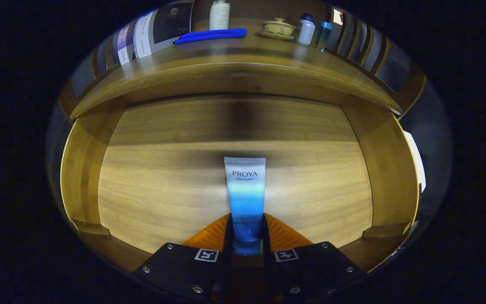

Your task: Pull open the drawer, take out the items inside it, and place them on the countertop above the cabinet.

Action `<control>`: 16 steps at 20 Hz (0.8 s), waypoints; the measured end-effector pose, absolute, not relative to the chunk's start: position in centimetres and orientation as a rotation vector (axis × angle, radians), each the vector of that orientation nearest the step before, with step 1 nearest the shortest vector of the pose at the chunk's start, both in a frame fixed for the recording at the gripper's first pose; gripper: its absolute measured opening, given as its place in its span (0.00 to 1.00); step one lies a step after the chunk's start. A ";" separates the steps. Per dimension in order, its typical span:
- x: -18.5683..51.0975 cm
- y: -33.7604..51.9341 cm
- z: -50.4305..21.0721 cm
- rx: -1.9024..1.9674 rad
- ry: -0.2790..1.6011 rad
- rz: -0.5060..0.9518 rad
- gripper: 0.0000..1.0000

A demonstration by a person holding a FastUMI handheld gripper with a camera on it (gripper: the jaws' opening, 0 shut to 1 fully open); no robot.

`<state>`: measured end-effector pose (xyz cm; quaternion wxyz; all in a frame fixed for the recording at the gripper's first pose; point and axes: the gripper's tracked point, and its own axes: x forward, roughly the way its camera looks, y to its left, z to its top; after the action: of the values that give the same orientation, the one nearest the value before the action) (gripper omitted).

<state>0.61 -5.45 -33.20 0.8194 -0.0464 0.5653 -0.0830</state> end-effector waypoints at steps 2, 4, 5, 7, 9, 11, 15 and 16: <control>0.3 -5.1 -32.3 -0.156 1.174 -0.166 0.33; 0.6 -4.9 -31.3 -0.186 1.130 -0.183 0.33; 0.8 -4.0 -30.8 -0.177 1.107 -0.170 0.33; 1.1 -3.4 -29.6 -0.185 1.070 -0.173 0.33; 1.5 -3.0 -28.1 -0.212 1.029 -0.172 0.33; 1.7 -2.9 -26.5 -0.236 0.993 -0.177 0.33; 2.0 -3.5 -22.9 -0.267 0.926 -0.210 0.33; 2.3 -3.5 -21.9 -0.262 0.905 -0.216 0.33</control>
<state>2.33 -3.49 -21.86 0.8856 -0.1258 0.4349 -0.1038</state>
